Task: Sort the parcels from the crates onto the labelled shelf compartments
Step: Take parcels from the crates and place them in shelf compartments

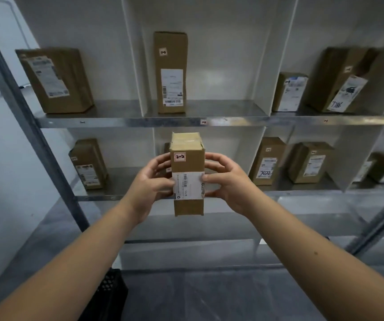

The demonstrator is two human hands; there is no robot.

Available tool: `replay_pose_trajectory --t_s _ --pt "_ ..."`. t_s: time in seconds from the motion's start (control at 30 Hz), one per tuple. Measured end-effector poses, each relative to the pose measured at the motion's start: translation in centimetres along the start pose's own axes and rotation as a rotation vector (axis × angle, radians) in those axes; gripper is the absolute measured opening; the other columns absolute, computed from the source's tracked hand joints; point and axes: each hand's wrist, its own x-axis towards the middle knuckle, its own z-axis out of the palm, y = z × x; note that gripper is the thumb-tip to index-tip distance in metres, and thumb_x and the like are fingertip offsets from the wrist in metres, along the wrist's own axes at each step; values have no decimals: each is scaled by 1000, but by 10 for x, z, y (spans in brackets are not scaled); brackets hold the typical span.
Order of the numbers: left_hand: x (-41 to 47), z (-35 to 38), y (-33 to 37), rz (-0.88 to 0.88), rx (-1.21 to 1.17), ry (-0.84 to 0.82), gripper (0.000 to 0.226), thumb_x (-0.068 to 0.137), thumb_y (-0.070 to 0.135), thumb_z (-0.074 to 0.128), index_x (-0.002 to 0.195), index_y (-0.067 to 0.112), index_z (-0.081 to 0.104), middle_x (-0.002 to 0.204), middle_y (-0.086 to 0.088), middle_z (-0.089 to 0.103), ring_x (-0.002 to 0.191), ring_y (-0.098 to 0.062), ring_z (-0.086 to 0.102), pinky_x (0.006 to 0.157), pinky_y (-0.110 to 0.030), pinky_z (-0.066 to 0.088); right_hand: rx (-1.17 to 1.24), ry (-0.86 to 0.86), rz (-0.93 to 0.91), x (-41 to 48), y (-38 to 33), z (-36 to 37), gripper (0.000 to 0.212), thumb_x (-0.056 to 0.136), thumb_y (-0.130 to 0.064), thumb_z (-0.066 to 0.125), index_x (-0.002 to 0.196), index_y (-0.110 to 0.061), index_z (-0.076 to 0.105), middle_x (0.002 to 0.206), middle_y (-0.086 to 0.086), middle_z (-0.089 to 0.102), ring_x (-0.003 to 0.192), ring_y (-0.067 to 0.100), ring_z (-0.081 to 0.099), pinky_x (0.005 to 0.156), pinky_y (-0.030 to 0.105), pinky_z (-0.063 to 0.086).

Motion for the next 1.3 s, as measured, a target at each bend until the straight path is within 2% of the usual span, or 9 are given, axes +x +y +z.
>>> replay_pose_trajectory --t_s 0.07,0.2,0.4,0.53,0.67,0.87,0.97,1.1,1.3 --pt "5 22 -13 -27 -19 0 62 95 -7 60 140 35 53 131 -1 67 114 -25 72 87 -46 63 2 25 11 -6 7 -22 61 77 -9 79 133 -23 62 135 1 68 120 32 69 92 65 58" --pt "22 53 -40 -83 -28 -10 68 93 -10 62 132 45 55 134 -2 66 118 -26 69 88 -45 62 54 64 37 -3 26 -55 57 86 2 76 134 -26 63 134 2 68 120 32 70 92 63 59" --pt "70 70 -74 -162 -3 -16 78 90 -9 68 129 58 53 139 1 62 122 -24 67 90 -44 62 130 169 95 30 57 -83 64 89 4 74 143 -27 60 134 3 69 120 27 70 93 60 59" --pt "105 81 -98 -189 -3 1 82 91 -8 69 142 51 46 140 1 63 124 -22 65 90 -45 63 84 275 121 59 77 -95 56 91 -7 76 142 -23 60 134 1 70 123 25 68 96 59 58" --pt "134 96 -117 -184 29 48 88 89 -9 72 152 46 43 143 9 61 134 -19 58 99 -52 59 90 310 136 82 88 -111 56 91 -7 76 142 -24 60 126 1 74 109 19 74 85 47 64" --pt "178 113 -141 -213 136 96 79 90 3 77 152 41 45 145 11 61 139 -15 54 110 -52 51 -64 381 130 114 111 -138 76 82 -3 84 148 -27 54 130 -1 71 123 23 67 93 53 61" --pt "198 122 -158 -228 210 97 69 91 4 76 149 34 53 143 8 64 137 -14 55 107 -41 52 -141 381 101 133 125 -156 73 83 -1 83 144 -31 57 130 -4 71 125 21 65 96 53 60" --pt "226 128 -196 -229 283 131 58 92 9 78 141 35 61 140 10 66 136 -14 56 110 -47 51 -216 348 60 161 155 -180 67 84 4 79 142 -26 60 131 -6 71 127 16 64 102 49 58" --pt "248 121 -256 -187 331 136 52 93 12 77 136 38 62 139 12 66 134 -13 57 108 -44 52 -300 323 12 191 211 -199 62 85 4 79 139 -20 60 133 -3 69 128 16 63 103 46 58"
